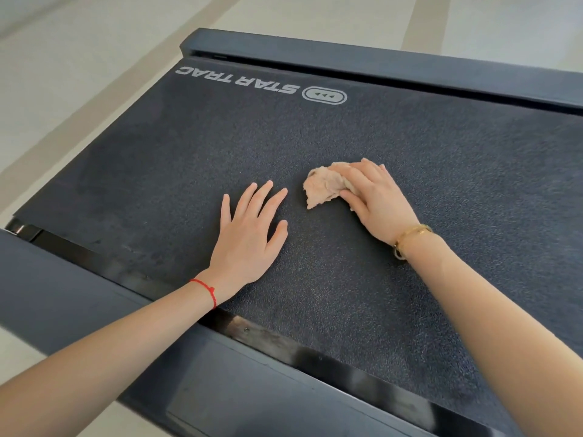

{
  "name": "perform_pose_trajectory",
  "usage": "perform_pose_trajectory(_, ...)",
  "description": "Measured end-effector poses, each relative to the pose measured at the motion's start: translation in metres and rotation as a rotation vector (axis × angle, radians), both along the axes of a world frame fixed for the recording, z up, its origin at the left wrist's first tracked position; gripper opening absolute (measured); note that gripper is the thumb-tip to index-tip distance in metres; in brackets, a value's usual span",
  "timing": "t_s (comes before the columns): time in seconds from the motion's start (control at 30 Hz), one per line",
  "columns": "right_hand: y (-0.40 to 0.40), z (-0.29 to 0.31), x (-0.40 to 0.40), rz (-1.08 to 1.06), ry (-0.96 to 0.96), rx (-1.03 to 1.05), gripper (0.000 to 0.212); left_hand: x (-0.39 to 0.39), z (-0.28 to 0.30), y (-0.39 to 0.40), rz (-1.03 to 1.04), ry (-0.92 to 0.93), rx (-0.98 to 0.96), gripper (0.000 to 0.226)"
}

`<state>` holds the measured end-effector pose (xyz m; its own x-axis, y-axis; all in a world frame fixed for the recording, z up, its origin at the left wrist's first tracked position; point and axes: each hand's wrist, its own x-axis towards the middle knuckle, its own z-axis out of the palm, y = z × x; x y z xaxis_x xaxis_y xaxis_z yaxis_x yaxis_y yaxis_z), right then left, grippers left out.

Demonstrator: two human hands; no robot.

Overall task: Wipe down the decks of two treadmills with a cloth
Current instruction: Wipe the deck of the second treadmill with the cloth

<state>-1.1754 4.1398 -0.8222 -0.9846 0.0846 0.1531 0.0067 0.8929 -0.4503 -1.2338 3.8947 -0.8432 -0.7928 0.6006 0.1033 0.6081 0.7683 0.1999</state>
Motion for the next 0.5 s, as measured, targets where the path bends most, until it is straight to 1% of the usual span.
perform_pose_trajectory(0.1,-0.011,0.002,-0.008,-0.038,0.008,-0.130,0.039,0.001,0.002,0.000,-0.002,-0.001,0.004,0.057)
perform_pose_trajectory(0.17,-0.018,0.001,0.006,-0.004,0.030,-0.166,0.036,0.001,0.002,0.000,-0.004,0.001,0.004,0.057)
perform_pose_trajectory(0.27,-0.021,-0.003,0.028,0.071,0.044,-0.138,0.040,0.000,0.000,-0.001,-0.001,-0.001,0.005,0.057)
perform_pose_trajectory(0.33,-0.013,-0.002,0.028,0.082,0.028,-0.090,0.044,0.000,0.000,-0.001,-0.001,-0.003,0.010,0.057)
perform_pose_trajectory(0.43,0.002,-0.001,0.009,0.031,0.031,-0.033,0.047,0.000,0.001,0.000,-0.004,-0.010,0.015,0.057)
perform_pose_trajectory(0.5,0.008,0.002,-0.010,-0.044,0.030,-0.057,0.047,0.000,0.002,0.000,-0.003,-0.015,0.018,0.057)
